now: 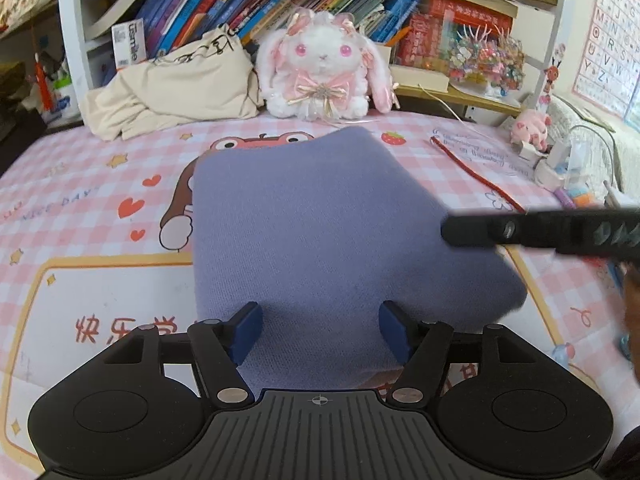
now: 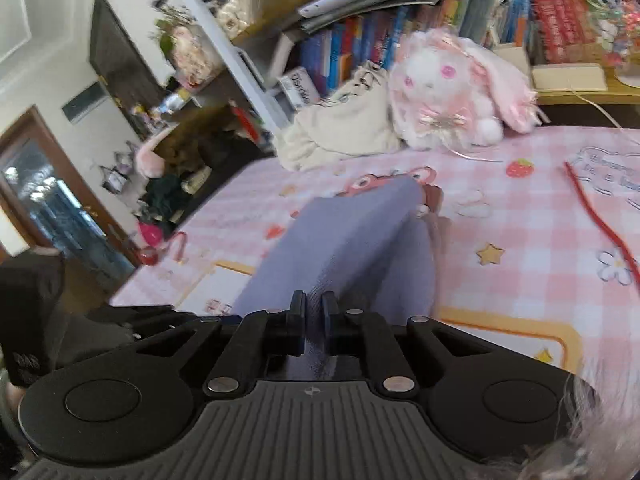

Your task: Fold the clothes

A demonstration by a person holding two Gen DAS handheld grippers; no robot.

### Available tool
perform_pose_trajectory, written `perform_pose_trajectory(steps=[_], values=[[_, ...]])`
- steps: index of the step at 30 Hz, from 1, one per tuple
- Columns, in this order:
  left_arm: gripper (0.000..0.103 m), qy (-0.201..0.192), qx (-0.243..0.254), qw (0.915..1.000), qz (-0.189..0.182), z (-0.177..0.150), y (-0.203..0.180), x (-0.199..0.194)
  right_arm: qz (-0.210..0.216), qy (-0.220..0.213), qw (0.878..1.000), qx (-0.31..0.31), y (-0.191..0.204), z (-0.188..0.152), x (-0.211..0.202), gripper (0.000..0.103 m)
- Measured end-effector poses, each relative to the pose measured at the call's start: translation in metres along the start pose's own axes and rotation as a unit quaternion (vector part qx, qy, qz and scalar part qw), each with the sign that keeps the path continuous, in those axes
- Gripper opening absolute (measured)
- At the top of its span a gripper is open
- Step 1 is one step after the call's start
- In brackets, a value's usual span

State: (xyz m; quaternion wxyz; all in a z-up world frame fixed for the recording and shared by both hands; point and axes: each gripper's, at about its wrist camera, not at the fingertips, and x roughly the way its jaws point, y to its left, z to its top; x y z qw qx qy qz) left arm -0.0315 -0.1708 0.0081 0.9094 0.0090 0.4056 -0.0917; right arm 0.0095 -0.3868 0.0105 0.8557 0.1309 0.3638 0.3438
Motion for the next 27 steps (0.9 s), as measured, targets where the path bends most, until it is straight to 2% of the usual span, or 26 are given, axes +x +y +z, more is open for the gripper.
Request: perform_pose_trajectory(steps=[5, 8, 9, 10, 11, 12, 13, 14, 16, 19, 21, 27], values=[[0.067, 0.006, 0.028, 0.9996, 0.008, -0.001, -0.008, 0.001, -0.028, 0.061, 0.996, 0.067, -0.03, -0.012, 0.023, 0.008], [0.068, -0.001, 0.014, 0.9999, 0.01, 0.003, -0.004, -0.008, -0.033, 0.058, 0.997, 0.047, -0.023, -0.009, 0.017, 0.011], [0.073, -0.02, 0.002, 0.9997, 0.013, 0.004, -0.001, -0.016, -0.032, 0.049, 0.997, 0.048, -0.022, -0.008, 0.012, 0.014], [0.08, -0.039, -0.009, 0.9991, 0.017, 0.005, 0.003, -0.024, -0.031, 0.04, 0.998, 0.048, -0.021, -0.006, 0.007, 0.021], [0.083, -0.058, -0.024, 0.9978, 0.023, 0.006, 0.008, -0.031, -0.03, 0.03, 0.998, 0.049, -0.019, -0.005, 0.002, 0.039], [0.089, -0.073, -0.043, 0.9958, 0.033, 0.007, 0.015, -0.037, -0.032, 0.02, 0.998, 0.05, -0.018, -0.003, -0.002, 0.065], [0.091, -0.079, -0.06, 0.9941, 0.043, 0.007, 0.022, -0.039, -0.041, 0.007, 0.998, 0.051, -0.019, 0.001, -0.006, 0.076], [0.092, -0.078, -0.077, 0.9925, 0.055, 0.008, 0.029, -0.04, -0.053, 0.003, 0.997, 0.053, -0.02, 0.004, -0.006, 0.082], [0.092, -0.055, -0.11, 0.9895, 0.076, 0.009, 0.042, -0.034, -0.072, 0.016, 0.995, 0.061, -0.025, 0.005, -0.001, 0.082], [0.092, -0.01, -0.154, 0.9865, 0.056, 0.006, 0.059, -0.019, -0.077, 0.051, 0.991, 0.097, -0.038, 0.002, 0.009, 0.082], [0.092, 0.012, -0.166, 0.9855, 0.032, 0.002, 0.067, -0.008, -0.065, 0.063, 0.989, 0.121, -0.045, 0.0, 0.014, 0.082], [0.092, 0.026, -0.188, 0.9817, -0.009, 0.003, 0.075, 0.008, -0.035, 0.081, 0.984, 0.154, -0.052, 0.001, 0.028, 0.078]])
